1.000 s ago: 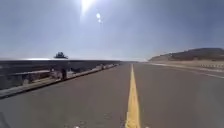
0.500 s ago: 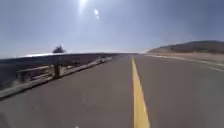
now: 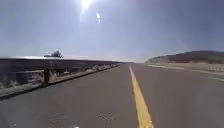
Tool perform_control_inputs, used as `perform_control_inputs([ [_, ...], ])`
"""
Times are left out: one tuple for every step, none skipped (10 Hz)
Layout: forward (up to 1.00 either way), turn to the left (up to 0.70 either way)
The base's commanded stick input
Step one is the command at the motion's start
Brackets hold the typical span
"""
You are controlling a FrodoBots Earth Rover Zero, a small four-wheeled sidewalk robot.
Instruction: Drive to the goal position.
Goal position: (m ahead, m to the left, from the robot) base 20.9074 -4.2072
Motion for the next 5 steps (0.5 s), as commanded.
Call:
perform_control_inputs([
  [0.85,0.00],
  [0.85,0.00],
  [0.85,-0.34],
  [0.85,-0.34],
  [0.85,0.00],
])
